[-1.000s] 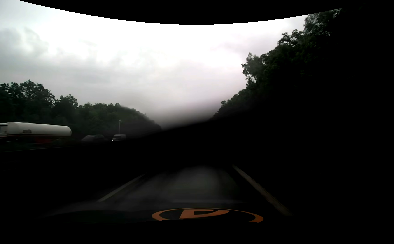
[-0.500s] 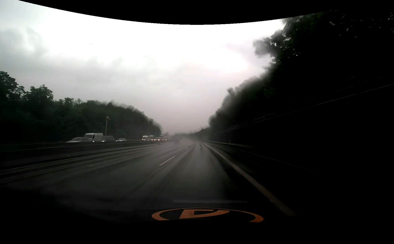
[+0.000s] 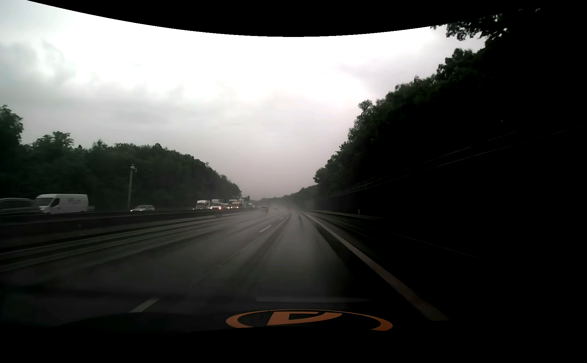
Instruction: Follow the waypoints while adhering to traffic rules and regulations
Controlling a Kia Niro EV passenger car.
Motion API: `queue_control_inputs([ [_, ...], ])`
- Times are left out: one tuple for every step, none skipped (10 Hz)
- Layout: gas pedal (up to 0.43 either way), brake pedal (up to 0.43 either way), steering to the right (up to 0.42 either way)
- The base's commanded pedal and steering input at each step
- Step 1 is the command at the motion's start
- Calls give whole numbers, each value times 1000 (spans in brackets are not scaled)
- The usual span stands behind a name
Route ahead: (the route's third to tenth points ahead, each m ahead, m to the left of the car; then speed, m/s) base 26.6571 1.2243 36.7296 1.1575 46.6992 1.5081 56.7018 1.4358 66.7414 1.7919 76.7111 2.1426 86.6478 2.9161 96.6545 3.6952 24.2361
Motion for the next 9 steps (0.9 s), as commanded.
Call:
queue_control_inputs([
  [98,0,-3],
  [98,0,-3],
  [98,0,-3],
  [98,0,-3],
  [110,0,-3],
  [110,0,-3],
  [110,0,-3],
  [110,0,-3],
  [110,0,-3],
])
